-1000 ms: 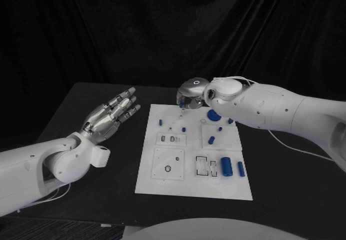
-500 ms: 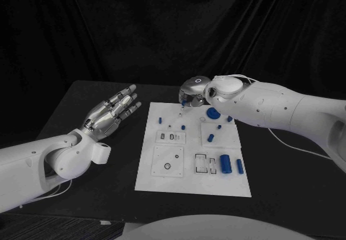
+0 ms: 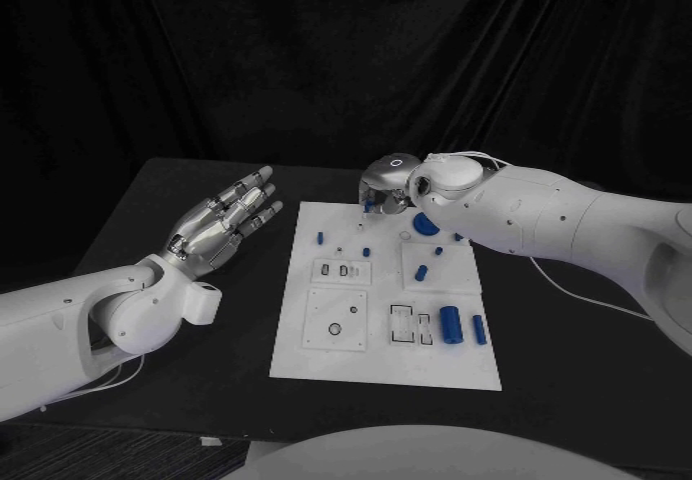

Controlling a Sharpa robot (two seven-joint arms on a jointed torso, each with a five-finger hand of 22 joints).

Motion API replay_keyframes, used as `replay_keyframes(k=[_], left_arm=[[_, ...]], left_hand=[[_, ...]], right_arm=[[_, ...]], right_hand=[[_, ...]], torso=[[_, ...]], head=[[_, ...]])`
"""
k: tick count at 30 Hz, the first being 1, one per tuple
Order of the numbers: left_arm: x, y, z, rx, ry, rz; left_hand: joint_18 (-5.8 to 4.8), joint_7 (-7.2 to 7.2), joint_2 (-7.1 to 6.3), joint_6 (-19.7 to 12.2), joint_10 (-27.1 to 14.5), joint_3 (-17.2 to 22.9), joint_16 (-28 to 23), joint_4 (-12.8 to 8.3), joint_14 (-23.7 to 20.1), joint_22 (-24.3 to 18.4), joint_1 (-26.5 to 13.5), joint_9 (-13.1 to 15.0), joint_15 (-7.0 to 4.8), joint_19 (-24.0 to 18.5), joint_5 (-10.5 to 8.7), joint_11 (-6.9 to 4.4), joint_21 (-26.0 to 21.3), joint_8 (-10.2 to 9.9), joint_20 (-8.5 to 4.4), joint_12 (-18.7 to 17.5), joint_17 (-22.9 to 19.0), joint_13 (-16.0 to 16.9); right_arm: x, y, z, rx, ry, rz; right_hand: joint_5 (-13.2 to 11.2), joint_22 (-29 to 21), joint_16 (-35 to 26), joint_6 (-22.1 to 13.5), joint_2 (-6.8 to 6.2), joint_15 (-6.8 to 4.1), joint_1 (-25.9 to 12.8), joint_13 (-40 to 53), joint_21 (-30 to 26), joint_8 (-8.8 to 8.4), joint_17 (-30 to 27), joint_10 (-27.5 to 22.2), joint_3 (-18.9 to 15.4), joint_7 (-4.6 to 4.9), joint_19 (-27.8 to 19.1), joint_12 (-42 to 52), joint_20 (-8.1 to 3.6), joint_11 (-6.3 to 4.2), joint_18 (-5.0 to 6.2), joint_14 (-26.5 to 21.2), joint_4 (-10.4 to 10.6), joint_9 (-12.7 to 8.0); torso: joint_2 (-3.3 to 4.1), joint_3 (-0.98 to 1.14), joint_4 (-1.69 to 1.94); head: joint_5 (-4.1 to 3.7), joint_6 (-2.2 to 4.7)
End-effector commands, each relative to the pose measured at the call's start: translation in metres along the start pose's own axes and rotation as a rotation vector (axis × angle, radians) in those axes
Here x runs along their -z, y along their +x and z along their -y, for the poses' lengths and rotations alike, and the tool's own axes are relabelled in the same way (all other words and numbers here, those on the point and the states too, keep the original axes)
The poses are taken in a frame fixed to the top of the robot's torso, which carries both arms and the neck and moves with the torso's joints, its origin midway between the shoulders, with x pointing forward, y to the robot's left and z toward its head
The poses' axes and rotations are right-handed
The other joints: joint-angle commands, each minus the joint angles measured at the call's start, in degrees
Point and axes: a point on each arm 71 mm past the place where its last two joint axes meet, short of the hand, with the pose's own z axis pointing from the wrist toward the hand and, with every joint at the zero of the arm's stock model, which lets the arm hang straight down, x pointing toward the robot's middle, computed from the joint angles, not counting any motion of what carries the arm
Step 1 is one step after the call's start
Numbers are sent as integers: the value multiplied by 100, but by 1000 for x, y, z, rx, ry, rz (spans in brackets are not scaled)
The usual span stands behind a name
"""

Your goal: Assemble the parts on the task board

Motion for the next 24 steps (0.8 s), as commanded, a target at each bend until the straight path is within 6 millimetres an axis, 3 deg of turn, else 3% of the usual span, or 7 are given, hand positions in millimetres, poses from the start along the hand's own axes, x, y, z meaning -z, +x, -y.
replay_keyframes(k=[1,11,24], left_arm=[[-2,2,2,10,12,-18],[-3,1,1,13,5,-24],[-4,0,-1,18,-6,-32]], left_hand=[[21,10,-14,-40,-19,37,-20,-7,-2,-8,67,-5,37,7,23,5,-19,33,34,30,-5,8],[14,42,-7,13,-19,48,-20,-7,-2,-8,76,4,47,7,29,19,-19,52,40,31,-5,8],[8,73,-3,61,-20,54,-20,0,-2,-8,77,11,54,7,26,47,-19,71,44,31,-5,8]], right_arm=[[0,0,0,5,10,26],[-2,2,-1,5,9,30],[-4,4,-5,1,2,15]], right_hand=[[-1,13,3,-49,-38,34,4,8,37,-35,1,-21,34,4,0,-24,33,19,-89,119,-6,9],[-20,14,-3,-76,-35,36,-6,14,34,-53,-9,2,48,6,-5,-19,36,15,-89,112,0,10],[-25,18,-7,-123,-35,36,-6,15,30,-85,-10,4,74,-4,-13,-29,37,6,-88,101,0,7]], torso=[[-5,-2,1],[-13,-12,4],[-25,-22,-3]], head=[[5,-14],[9,-67],[34,-83]])
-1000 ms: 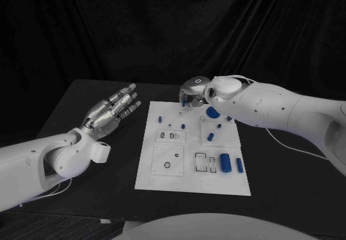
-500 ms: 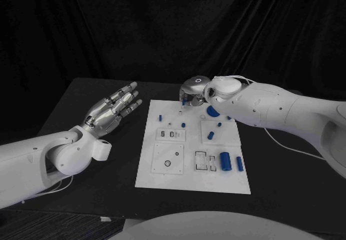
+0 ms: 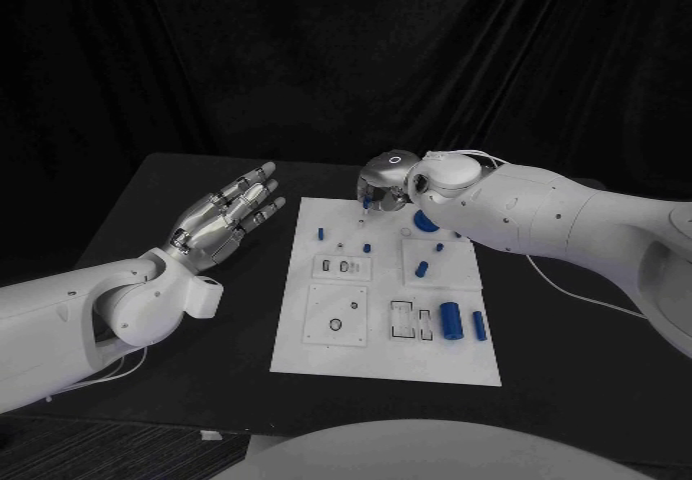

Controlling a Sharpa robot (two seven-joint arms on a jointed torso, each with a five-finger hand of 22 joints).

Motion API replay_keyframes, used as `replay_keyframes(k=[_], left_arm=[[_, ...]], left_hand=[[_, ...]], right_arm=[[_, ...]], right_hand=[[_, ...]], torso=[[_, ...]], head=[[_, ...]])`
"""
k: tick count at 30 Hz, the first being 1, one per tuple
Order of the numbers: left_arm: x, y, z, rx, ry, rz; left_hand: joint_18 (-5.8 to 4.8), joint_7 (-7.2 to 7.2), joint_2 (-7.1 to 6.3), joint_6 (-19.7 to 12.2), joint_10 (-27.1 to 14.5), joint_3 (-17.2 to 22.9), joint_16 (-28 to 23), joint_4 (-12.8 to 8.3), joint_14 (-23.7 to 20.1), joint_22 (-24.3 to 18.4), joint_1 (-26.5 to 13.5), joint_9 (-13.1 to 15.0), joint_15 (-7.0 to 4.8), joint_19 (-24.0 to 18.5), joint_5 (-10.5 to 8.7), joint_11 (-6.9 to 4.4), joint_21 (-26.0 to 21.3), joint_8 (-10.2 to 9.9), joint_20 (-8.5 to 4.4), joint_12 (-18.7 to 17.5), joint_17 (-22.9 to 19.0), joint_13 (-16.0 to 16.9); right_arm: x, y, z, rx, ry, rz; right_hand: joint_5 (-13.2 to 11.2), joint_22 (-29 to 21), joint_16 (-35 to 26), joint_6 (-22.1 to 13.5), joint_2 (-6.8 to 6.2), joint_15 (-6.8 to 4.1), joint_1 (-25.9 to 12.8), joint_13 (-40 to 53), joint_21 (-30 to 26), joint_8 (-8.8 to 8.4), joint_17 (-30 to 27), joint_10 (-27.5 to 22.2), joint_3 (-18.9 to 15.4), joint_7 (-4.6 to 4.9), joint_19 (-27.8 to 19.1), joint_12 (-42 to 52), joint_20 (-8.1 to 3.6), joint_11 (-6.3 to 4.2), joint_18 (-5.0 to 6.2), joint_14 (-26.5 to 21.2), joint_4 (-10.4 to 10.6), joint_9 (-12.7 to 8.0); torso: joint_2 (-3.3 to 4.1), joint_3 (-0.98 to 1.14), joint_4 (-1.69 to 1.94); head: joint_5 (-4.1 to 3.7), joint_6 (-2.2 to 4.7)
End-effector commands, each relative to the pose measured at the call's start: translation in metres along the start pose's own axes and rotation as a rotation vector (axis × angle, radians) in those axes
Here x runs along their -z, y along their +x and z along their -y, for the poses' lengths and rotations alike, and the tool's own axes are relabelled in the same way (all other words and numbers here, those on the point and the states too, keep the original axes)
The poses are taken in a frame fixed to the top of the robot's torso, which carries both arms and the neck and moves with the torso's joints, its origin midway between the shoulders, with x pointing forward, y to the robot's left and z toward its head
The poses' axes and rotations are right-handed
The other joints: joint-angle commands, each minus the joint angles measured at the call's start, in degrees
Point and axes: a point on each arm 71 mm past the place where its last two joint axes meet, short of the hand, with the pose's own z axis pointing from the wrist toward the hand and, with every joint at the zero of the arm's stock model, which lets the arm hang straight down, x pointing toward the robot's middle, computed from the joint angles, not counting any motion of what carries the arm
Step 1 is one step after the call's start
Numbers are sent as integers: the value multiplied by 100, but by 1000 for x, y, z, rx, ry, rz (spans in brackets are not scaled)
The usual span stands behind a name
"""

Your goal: Assemble the parts on the task board

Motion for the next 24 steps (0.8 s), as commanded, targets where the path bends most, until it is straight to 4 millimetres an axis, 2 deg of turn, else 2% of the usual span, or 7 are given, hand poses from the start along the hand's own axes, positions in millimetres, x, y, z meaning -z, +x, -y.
replay_keyframes(k=[1,24], left_arm=[[-2,2,1,12,6,-21],[-4,3,-1,23,-11,-39]], left_hand=[[8,32,18,20,-9,27,-21,6,-2,-9,56,9,54,7,26,37,-19,26,45,31,-7,8],[7,55,29,36,-10,38,-21,14,-2,-9,57,11,72,7,29,61,-19,34,63,30,-7,8]], right_arm=[[0,1,-1,1,4,1],[-1,8,-2,-9,26,-40]], right_hand=[[-24,-2,-7,-32,-35,36,-6,5,30,-30,-9,4,42,5,-13,-29,38,6,-88,101,-1,1],[18,-36,-51,-72,-52,51,7,-5,-10,-66,-75,-89,110,11,-61,-75,48,22,-78,52,-23,11]], torso=[[-11,-2,-7],[-24,-7,-12]], head=[[15,-14],[25,-67]])
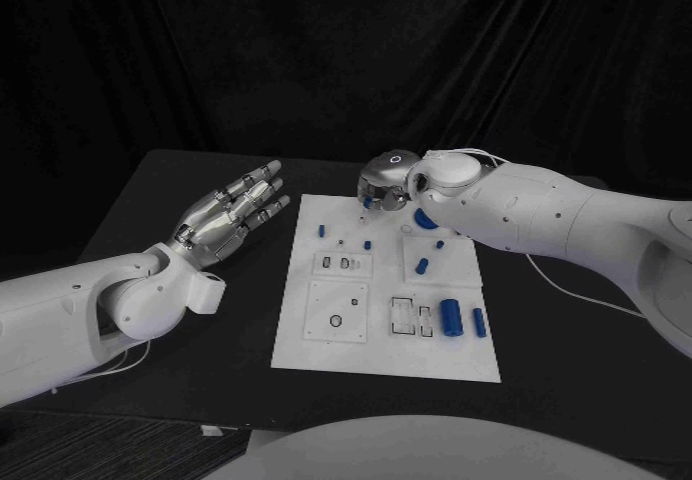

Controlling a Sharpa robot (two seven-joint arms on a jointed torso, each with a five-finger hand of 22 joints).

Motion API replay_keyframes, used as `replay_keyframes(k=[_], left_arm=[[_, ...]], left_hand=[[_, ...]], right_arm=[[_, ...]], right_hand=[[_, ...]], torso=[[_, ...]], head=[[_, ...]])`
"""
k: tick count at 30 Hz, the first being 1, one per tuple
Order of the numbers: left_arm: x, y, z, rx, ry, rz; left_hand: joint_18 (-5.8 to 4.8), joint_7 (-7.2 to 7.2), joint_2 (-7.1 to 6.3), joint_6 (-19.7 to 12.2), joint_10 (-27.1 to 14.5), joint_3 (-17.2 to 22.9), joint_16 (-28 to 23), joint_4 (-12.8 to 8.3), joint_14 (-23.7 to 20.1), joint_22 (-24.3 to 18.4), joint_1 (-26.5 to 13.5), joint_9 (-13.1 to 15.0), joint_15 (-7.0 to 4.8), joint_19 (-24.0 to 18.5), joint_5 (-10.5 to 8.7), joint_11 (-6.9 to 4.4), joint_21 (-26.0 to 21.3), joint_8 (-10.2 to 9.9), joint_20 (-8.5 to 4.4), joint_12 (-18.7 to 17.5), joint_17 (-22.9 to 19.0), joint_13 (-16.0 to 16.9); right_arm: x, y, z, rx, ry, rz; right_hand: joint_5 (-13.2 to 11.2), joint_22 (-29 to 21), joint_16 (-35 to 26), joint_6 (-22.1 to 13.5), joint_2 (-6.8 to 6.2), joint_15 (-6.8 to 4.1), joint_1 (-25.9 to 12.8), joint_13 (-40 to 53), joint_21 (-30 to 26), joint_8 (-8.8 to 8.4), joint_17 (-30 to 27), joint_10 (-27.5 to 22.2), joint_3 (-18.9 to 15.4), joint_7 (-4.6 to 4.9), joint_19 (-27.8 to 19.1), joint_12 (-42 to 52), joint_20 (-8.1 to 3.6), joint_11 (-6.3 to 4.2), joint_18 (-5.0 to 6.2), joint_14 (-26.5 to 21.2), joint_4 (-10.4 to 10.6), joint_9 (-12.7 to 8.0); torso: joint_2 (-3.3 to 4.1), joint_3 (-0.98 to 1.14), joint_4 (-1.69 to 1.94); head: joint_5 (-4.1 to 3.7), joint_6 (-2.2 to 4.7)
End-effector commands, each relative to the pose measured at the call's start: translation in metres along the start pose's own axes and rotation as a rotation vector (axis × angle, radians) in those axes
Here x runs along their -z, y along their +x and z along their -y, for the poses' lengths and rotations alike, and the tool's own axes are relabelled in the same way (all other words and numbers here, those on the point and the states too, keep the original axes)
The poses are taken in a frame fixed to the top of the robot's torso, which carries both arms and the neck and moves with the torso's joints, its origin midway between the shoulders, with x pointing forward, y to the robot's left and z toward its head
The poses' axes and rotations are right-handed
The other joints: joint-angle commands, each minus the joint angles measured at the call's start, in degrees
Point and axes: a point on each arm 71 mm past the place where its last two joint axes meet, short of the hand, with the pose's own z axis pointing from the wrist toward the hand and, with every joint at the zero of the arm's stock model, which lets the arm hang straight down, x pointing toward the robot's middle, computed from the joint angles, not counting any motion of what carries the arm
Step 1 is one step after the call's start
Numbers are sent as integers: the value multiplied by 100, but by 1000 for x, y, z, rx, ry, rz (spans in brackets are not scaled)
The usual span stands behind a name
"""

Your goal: Assemble the parts on the task board

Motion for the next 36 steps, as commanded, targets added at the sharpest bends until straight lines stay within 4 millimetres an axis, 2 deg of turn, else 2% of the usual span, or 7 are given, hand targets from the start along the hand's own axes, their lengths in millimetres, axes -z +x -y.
replay_keyframes(k=[1,8,16,20,26,33,36], left_arm=[[-2,2,1,11,6,-20],[-2,2,1,11,4,-21],[-2,2,1,10,3,-20],[-1,1,1,10,4,-19],[2,-1,3,8,4,-12],[4,-2,3,5,2,-5],[3,-2,3,5,2,-7]], left_hand=[[6,34,7,15,1,32,-21,8,-2,-10,35,7,31,-14,29,51,-19,29,42,30,-10,8],[6,38,9,16,1,35,-21,8,-2,-10,36,7,36,-14,30,55,-19,30,47,30,-10,8],[6,40,10,12,1,37,-21,8,-2,-10,37,7,39,-14,31,57,-19,29,51,27,-10,7],[6,41,11,8,0,40,-21,8,-2,-10,39,6,42,-14,33,59,-19,27,54,26,-10,7],[6,42,12,0,0,41,-21,7,-2,-10,40,5,43,-14,34,60,-19,25,55,26,-10,7],[6,44,11,17,1,44,-21,5,-2,-10,43,7,46,-14,37,64,-19,31,59,37,-10,9],[6,44,11,17,1,44,-21,5,-2,-10,43,7,46,-14,37,64,-19,31,59,37,-10,9]], right_arm=[[0,3,1,-2,21,-14],[0,3,1,-2,27,-11],[0,2,4,1,54,8],[3,-1,8,11,55,59],[17,-19,23,38,40,174],[46,-50,46,43,72,241],[60,-54,57,8,125,195]], right_hand=[[18,-5,-29,-31,-52,34,7,-5,-10,-21,-7,-28,24,11,-20,-31,7,1,-78,35,2,6],[-29,-11,-46,-264,-108,45,-41,-16,-35,-162,-32,-276,64,-30,-52,-50,20,9,-71,2,11,-28],[-216,-136,-163,-2836,-89,106,-112,-54,-206,-381,-215,-2379,-288,-674,-195,-70,83,70,-24,-137,-134,-641],[-242,-162,-189,-2659,-50,107,-127,-44,-245,-329,-259,-2376,-378,-586,-228,-51,87,62,-15,-173,-155,-633],[-272,-248,-334,-1123,62,87,-158,52,-386,62,-490,-1434,-557,77,-324,314,63,42,13,-281,-168,-480],[-280,-276,-452,-809,8,16,-196,360,-483,47,-652,-266,-489,11,-376,1183,30,-72,32,-350,-67,-539],[-342,-1292,-1538,-784,-48,103,-279,600,-1523,-12,-2150,-508,-541,-160,-1284,1496,31,-83,284,-1259,-19,-552]], torso=[[-2,-1,0],[-5,-3,0],[-9,-7,0],[-10,-6,-1],[-10,-4,-2],[-26,-6,-20],[-30,-9,-23]], head=[[-2,-1],[-7,-1],[-1,-1],[-5,-1],[40,-1],[49,-1],[45,7]])
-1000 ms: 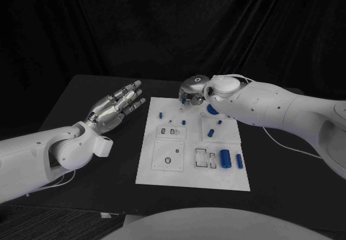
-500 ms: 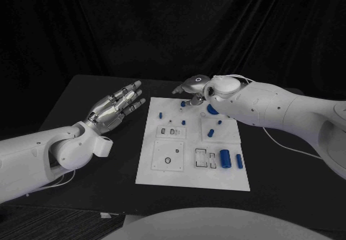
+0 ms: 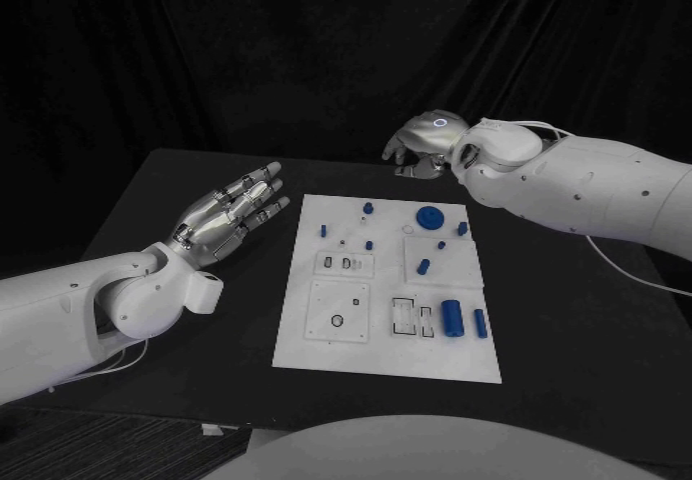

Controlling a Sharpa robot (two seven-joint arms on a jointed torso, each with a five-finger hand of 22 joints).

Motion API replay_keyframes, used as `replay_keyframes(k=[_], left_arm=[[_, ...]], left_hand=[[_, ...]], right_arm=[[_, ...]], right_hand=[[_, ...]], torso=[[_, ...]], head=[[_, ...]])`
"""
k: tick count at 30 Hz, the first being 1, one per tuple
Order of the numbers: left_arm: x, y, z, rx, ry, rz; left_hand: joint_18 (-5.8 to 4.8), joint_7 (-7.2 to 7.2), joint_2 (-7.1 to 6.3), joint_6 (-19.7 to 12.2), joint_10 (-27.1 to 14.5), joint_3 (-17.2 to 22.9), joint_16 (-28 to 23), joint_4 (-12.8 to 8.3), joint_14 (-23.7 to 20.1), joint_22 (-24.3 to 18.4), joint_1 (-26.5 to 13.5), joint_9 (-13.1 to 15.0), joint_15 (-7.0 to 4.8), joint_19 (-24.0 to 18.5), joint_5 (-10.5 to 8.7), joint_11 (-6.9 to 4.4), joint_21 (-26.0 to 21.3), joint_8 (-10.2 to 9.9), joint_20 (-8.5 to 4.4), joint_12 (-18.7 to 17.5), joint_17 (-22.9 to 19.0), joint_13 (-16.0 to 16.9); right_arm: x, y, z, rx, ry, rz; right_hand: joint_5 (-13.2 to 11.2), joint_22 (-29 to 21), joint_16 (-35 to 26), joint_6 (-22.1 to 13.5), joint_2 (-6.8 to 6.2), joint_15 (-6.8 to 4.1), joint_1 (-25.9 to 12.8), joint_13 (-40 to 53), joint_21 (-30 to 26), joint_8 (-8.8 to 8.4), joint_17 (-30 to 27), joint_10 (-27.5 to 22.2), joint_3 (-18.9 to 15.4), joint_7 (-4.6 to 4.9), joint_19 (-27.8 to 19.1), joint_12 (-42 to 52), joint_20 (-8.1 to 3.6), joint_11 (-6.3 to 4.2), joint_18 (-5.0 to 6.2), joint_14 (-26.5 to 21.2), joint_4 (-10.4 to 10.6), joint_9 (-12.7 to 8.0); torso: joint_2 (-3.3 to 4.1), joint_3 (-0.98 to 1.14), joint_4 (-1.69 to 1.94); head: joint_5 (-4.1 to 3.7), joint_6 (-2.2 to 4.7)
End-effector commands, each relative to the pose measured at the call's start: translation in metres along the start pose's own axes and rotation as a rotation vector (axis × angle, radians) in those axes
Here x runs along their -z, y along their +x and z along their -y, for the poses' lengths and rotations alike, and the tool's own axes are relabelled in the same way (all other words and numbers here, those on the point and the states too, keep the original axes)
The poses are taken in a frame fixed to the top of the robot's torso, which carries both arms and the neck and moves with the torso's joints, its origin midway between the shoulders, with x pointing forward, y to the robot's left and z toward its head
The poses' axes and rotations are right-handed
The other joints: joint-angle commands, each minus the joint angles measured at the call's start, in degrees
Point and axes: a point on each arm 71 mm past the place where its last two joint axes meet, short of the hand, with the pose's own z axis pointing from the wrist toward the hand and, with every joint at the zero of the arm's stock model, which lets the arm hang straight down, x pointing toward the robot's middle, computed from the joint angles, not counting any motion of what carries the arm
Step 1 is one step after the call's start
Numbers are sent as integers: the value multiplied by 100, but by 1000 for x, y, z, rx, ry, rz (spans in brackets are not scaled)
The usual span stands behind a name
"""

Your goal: Assemble the parts on the task board

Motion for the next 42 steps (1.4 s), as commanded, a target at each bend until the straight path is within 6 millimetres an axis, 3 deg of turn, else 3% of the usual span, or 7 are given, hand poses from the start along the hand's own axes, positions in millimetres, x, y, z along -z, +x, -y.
replay_keyframes(k=[1,7,12,23,31,38,42], left_arm=[[-3,2,2,5,12,-12],[-4,3,0,7,8,-18],[-6,3,-1,9,3,-23],[-9,5,-3,19,-8,-42],[-9,3,-3,19,-14,-41],[-9,3,-4,23,-18,-47],[-10,3,-4,24,-20,-49]], left_hand=[[11,40,10,14,3,56,-21,-4,-2,-5,56,11,33,7,52,50,-19,40,45,57,-6,13],[40,99,15,57,15,87,-21,-10,-2,-5,79,16,-33,7,63,121,-19,61,30,123,-6,26],[50,129,23,198,19,108,-21,-6,-2,-5,88,37,-43,7,64,150,-19,118,26,142,-6,28],[53,160,22,323,24,128,-21,1,-2,-5,97,55,-37,7,67,180,-19,183,31,170,-6,33],[53,162,23,320,25,131,-21,3,-2,-5,98,54,-30,7,67,183,-19,185,35,173,-6,33],[53,163,25,318,25,135,-21,5,-2,-5,99,53,-20,7,66,184,-19,188,40,172,-6,33],[51,163,31,313,25,145,-21,10,-2,-5,100,51,-3,7,67,186,-19,191,52,171,-6,32]], right_arm=[[10,-4,11,-40,93,-27],[34,-1,30,-133,183,-117],[47,1,39,-168,213,-104],[60,16,52,-185,251,-117],[66,32,52,-198,255,-164],[68,45,47,-211,237,-189],[68,48,45,-214,227,-196]], right_hand=[[-162,-1310,-1195,-30,-16,127,-172,543,-1506,-112,-1467,-389,-142,-164,-1294,707,81,90,361,-1134,69,-10],[-243,-1796,-828,-448,37,284,-375,3140,-2641,-288,-1114,-2054,-580,-236,-1589,4154,367,113,433,-1652,124,9],[-109,1722,1840,-501,108,-68,-366,4641,1279,-232,2750,-1150,-649,-222,1085,5599,-36,-170,-351,809,161,53],[-124,1856,1788,-216,57,-197,-408,3932,1379,-95,2665,-1317,-618,-122,1110,4971,-162,-256,-362,888,279,130],[-247,2017,1852,-244,-106,92,-309,881,1482,-164,2819,-1403,-472,-79,1231,841,113,151,-399,1004,500,99],[-241,2029,1840,-312,-55,57,-279,720,1458,-228,2790,-674,-538,14,1224,814,100,97,-394,991,479,30],[-272,1912,1657,-222,-114,-127,-263,2067,1219,-221,2442,-225,-681,-1,1055,2742,-71,-71,-336,860,434,-6]], torso=[[-9,-4,-11],[-33,-18,-25],[-76,-39,-48],[-89,-42,-53],[-92,-49,-43],[-91,-48,-35],[-92,-52,-39]], head=[[-5,13],[19,32],[15,1],[0,1],[-23,1],[-40,1],[-41,1]])
